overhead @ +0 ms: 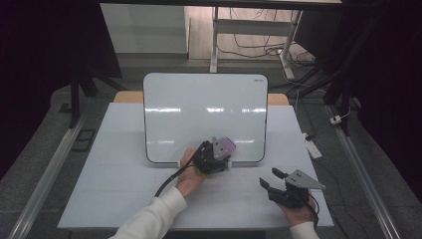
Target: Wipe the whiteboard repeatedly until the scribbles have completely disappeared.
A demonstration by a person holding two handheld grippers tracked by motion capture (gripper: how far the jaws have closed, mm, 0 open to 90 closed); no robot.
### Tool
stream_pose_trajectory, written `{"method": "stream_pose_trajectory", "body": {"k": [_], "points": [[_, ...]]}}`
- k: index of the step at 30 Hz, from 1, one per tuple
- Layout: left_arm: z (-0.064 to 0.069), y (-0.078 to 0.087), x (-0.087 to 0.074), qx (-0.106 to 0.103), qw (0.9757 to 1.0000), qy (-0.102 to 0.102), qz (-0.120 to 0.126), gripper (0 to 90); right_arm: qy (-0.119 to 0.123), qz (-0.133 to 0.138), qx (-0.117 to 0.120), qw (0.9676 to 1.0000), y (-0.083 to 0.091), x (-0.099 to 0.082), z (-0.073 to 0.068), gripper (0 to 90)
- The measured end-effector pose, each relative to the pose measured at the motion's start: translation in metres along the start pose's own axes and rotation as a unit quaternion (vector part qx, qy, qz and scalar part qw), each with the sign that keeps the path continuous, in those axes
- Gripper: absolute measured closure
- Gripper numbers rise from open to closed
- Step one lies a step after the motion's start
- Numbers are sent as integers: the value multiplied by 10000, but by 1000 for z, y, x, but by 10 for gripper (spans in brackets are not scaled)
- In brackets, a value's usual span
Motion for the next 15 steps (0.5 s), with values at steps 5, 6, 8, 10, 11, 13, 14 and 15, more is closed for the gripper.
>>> {"method": "stream_pose_trajectory", "body": {"k": [5, 6, 8, 10, 11, 13, 14, 15], "points": [[8, -5, 4, -323, 9995, 28, 15, 418, -25, -5, -84, 10000, 2, -1, 3, 375], [10, -7, 4, -470, 9989, 57, 3, 418, -34, -3, -101, 9999, 2, -1, 4, 375], [13, -8, 4, -503, 9987, 2, -11, 418, -56, -3, -116, 9999, 3, -1, 5, 375], [12, -7, 3, -504, 9987, -39, -41, 418, -63, 1, -128, 9999, 3, -2, 6, 375], [10, -6, 3, -512, 9987, -20, -50, 418, -59, 1, -132, 9999, 4, -2, 6, 375], [3, -1, 2, -446, 9990, 36, -71, 418, -61, -3, -137, 9999, 4, -2, 6, 376], [-3, 2, 1, -378, 9992, 60, -79, 418, -55, -4, -140, 9999, 4, -2, 6, 375], [-10, 6, 0, -282, 9995, 84, -78, 418, -51, -4, -142, 9999, 4, -2, 6, 375]]}}
Point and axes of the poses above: each handheld gripper's, and its own axes: y roughly backward along the jaws, x roughly out of its top, z roughly to its right, the point moved 8 cm from there along -y, roughly forward along the jaws, and after that the axes turned 3 degrees about -y, right-handed, at the moved point
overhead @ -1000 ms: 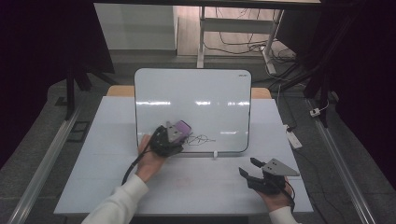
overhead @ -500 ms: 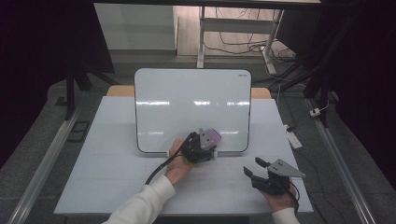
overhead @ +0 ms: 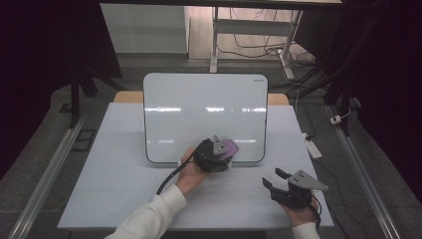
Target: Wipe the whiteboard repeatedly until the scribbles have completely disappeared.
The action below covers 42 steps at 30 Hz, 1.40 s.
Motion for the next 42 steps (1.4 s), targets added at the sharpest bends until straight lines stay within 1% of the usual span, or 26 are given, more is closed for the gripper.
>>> {"method": "stream_pose_trajectory", "body": {"k": [4, 5, 6, 7, 8, 9, 10, 13, 15, 18, 20, 22, 24, 25, 27, 29, 33, 36, 39, 42], "points": [[-30, 19, -5, 389, 9991, 142, 24, 418, 2, 3, -1, 10000, 0, 0, 0, 375], [-36, 23, -6, 417, 9989, 214, 47, 418, 1, 5, -3, 10000, 0, 0, 0, 375], [-39, 25, -6, 396, 9987, 299, 86, 418, -4, 6, -1, 10000, 0, 0, 0, 375], [-41, 26, -6, 335, 9987, 372, 113, 418, -3, 7, -1, 10000, 0, 0, 0, 375], [-40, 25, -6, 365, 9986, 363, 117, 418, 1, 7, 0, 10000, 0, 0, 0, 375], [-38, 23, -5, 418, 9987, 283, 107, 418, 9, 9, 3, 10000, 0, 1, -1, 375], [-33, 20, -3, 390, 9989, 225, 121, 418, 11, 5, 9, 10000, -1, 1, -1, 375], [-16, 7, 4, 203, 9997, 106, 124, 418, 16, 7, -6, 10000, -1, 1, -1, 375], [-3, -3, 9, 34, 9999, 51, 132, 418, 2, 23, -29, 10000, 0, 1, 0, 375], [18, -17, 13, -234, 9997, -43, 97, 418, -26, 54, -171, 9998, 3, 2, 4, 375], [28, -23, 15, -334, 9994, -118, 64, 418, -105, 83, -250, 9996, 5, 2, 8, 376], [35, -28, 15, -489, 9987, -109, 50, 418, -149, 93, -286, 9994, 6, 1, 11, 375], [37, -29, 15, -486, 9987, -169, 28, 418, -176, 88, -304, 9993, 7, 0, 13, 375], [36, -28, 15, -507, 9986, -167, 11, 418, -181, 84, -316, 9993, 8, 0, 13, 375], [31, -24, 13, -536, 9985, -98, -41, 418, -184, 96, -329, 9992, 8, 0, 13, 375], [21, -17, 10, -470, 9989, -24, -40, 418, -177, 98, -331, 9992, 9, 0, 13, 375], [-8, 5, -3, -143, 9998, 94, -28, 418, -171, 92, -333, 9993, 9, -1, 13, 376], [-31, 24, -17, 215, 9997, 107, -86, 418, -168, 95, -337, 9992, 9, -1, 12, 375], [-49, 40, -33, 376, 9989, 275, -76, 418, -165, 96, -332, 9993, 9, 0, 12, 375], [-61, 52, -49, 533, 9979, 362, -103, 418, -160, 90, -336, 9993, 9, 0, 11, 375]]}}
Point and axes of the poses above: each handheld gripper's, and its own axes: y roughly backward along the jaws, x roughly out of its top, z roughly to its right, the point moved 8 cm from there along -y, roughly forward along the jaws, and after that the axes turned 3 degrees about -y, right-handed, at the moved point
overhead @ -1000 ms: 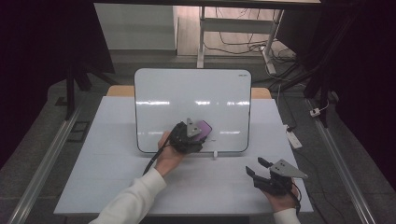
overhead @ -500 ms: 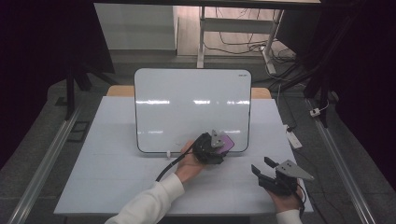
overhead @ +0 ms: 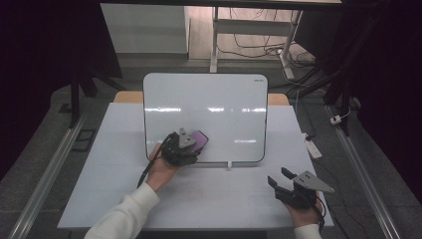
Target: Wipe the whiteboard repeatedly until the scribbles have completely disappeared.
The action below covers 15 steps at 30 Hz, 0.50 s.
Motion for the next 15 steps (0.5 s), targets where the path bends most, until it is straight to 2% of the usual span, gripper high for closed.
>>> {"method": "stream_pose_trajectory", "body": {"k": [3, 8, 12, 15], "points": [[-9, 8, -15, 117, 9999, 83, -62, 418, 6, -3, 8, 10000, -1, 0, -1, 375], [-17, 17, -33, 137, 9995, 270, -112, 418, 17, -17, 28, 10000, -1, 0, -2, 375], [-13, 16, -37, 111, 9994, 292, -138, 418, 15, -14, 48, 10000, -2, 0, -2, 375], [-1, 10, -36, -8, 9996, 173, -236, 418, 18, -6, 40, 10000, -2, 1, -3, 375]]}}
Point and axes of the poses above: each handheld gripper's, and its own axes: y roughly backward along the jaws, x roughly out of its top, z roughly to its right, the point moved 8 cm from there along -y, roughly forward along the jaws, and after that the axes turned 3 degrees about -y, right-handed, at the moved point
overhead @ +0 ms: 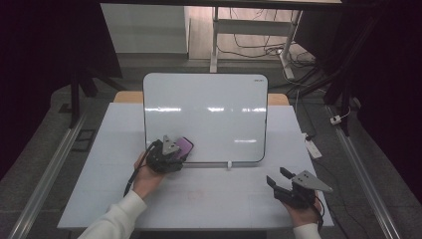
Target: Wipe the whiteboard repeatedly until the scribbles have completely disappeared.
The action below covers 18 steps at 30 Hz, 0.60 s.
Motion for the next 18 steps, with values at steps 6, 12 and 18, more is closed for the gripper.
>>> {"method": "stream_pose_trajectory", "body": {"k": [6, 12, 18], "points": [[28, -13, 7, -305, 9993, -187, -92, 418, 12, 6, 17, 10000, -1, 0, 0, 375], [46, -25, 14, -511, 9981, -304, -161, 418, 2, 11, 23, 10000, 0, 0, 0, 375], [43, -22, 17, -577, 9981, -186, -83, 418, -6, 1, 45, 10000, -1, 0, -1, 375]]}}
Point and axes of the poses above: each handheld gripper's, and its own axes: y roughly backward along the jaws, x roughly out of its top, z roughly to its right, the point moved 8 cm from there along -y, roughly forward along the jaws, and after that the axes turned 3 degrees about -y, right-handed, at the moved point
